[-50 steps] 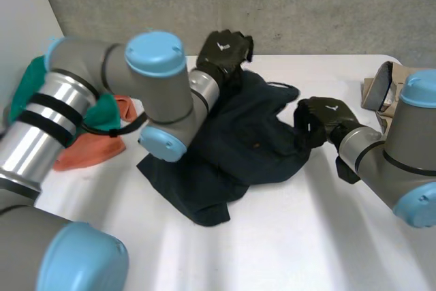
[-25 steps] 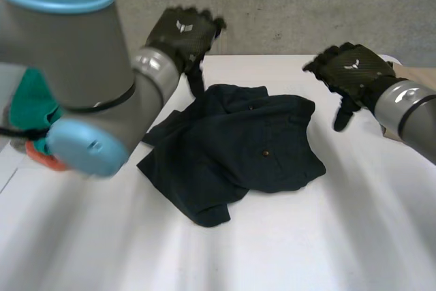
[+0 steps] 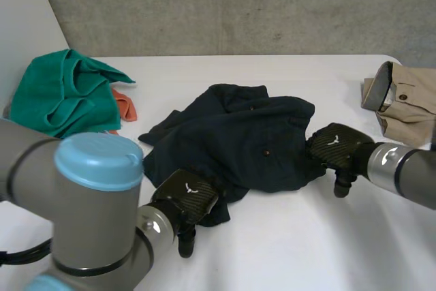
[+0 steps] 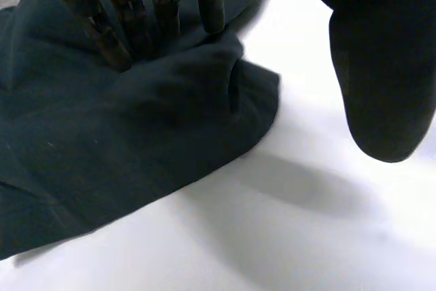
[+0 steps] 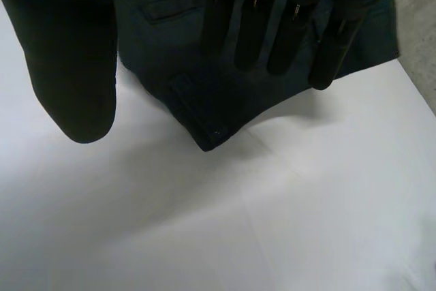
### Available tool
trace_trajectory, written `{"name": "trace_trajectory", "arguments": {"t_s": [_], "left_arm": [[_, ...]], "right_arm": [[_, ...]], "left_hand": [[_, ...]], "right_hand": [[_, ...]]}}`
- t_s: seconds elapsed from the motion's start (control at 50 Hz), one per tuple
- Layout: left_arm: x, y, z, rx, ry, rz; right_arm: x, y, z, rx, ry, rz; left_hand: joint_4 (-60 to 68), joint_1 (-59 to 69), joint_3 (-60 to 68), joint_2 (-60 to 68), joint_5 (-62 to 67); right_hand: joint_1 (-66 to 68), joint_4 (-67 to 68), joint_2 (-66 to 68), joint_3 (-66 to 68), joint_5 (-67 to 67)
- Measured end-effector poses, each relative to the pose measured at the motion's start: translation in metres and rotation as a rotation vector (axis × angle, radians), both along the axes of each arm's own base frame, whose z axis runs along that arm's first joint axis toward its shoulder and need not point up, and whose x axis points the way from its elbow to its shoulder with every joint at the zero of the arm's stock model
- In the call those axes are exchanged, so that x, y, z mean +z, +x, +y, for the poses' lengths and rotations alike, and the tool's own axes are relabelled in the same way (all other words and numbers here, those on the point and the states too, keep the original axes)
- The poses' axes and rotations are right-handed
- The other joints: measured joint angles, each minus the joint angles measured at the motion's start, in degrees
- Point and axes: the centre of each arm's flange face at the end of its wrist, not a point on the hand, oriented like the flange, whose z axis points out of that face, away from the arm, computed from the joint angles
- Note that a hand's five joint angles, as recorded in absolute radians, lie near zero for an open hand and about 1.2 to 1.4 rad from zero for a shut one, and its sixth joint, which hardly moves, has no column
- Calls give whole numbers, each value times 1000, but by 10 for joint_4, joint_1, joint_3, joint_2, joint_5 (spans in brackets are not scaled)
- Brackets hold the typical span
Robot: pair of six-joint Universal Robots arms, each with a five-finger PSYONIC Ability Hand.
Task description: Fold the laundry.
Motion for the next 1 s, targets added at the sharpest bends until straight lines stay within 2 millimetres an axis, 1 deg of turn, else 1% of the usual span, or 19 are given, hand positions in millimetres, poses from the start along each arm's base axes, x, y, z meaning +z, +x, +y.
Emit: {"name": "trace_trajectory", "arguments": {"t_s": [0.12, 0.26, 0.3, 0.32, 0.34, 0.36, 0.38, 0.48, 0.54, 0.6, 0.62, 0.64, 0.68, 0.7, 0.86, 0.88, 0.9, 0.92, 1.0], "left_arm": [[-10, -13, -20, 45, -78, 30], [-19, -25, -32, 41, -141, 34], [-24, -32, -35, 24, -176, 31], [-26, -35, -36, 16, -195, 30], [-27, -37, -37, 12, -210, 31], [-28, -39, -39, 7, -230, 33], [-28, -41, -40, 4, -251, 34], [-12, -46, -47, 21, -343, 61], [13, -44, -51, 50, -402, 104], [54, -37, -54, 90, -473, 185], [60, -36, -54, 95, -482, 198], [90, -29, -55, 115, -523, 262], [116, -21, -54, 126, -555, 322], [141, -14, -51, 133, -584, 380], [257, 32, -26, 136, -663, 681], [260, 34, -25, 136, -663, 690], [277, 42, -24, 142, -662, 741], [285, 45, -25, 147, -659, 768], [300, 48, -43, 175, -626, 827]], "right_arm": [[-27, 11, -18, -13, -14, -105], [-47, 22, -28, -12, -25, -187], [-54, 28, -31, -13, -26, -211], [-56, 30, -32, -15, -28, -218], [-57, 31, -33, -18, -29, -222], [-57, 32, -34, -24, -30, -227], [-57, 33, -35, -31, -31, -233], [-40, 32, -39, -73, -46, -278], [-15, 28, -42, -101, -76, -324], [21, 22, -42, -124, -127, -380], [28, 21, -41, -127, -136, -389], [54, 17, -39, -136, -175, -423], [77, 14, -37, -144, -206, -452], [97, 11, -35, -150, -235, -478], [204, -2, -23, -158, -367, -675], [209, -2, -22, -157, -371, -686], [226, -3, -21, -150, -389, -735], [234, -2, -22, -146, -395, -758], [252, 5, -28, -124, -396, -844]], "left_hand": [[-2, 0, 0, -4, 0], [0, 1, 1, -2, 1], [132, 147, 123, 126, 131], [238, 268, 228, 233, 232], [272, 308, 262, 280, 266], [408, 452, 397, 416, 398], [491, 519, 480, 488, 481], [553, 533, 539, 548, 529], [553, 533, 539, 548, 529], [553, 533, 539, 548, 529], [553, 533, 539, 548, 529], [553, 533, 539, 548, 529], [553, 533, 539, 548, 529], [553, 533, 539, 548, 529], [553, 533, 540, 549, 529], [553, 533, 540, 549, 529], [553, 533, 540, 549, 529], [553, 533, 540, 549, 529], [553, 533, 540, 549, 529]], "right_hand": [[-2, -1, -1, -1, -8], [0, 0, 0, 0, -7], [139, 143, 149, 145, 138], [227, 236, 247, 238, 216], [291, 311, 323, 312, 293], [320, 347, 359, 349, 332], [326, 367, 369, 364, 348], [326, 375, 369, 369, 357], [331, 375, 369, 369, 361], [331, 375, 369, 369, 363], [331, 375, 369, 369, 363], [331, 376, 369, 369, 363], [331, 376, 369, 369, 363], [331, 376, 369, 369, 363], [333, 376, 369, 370, 368], [333, 376, 369, 370, 368], [335, 376, 369, 370, 370], [338, 376, 369, 370, 370], [339, 376, 369, 370, 370]]}}
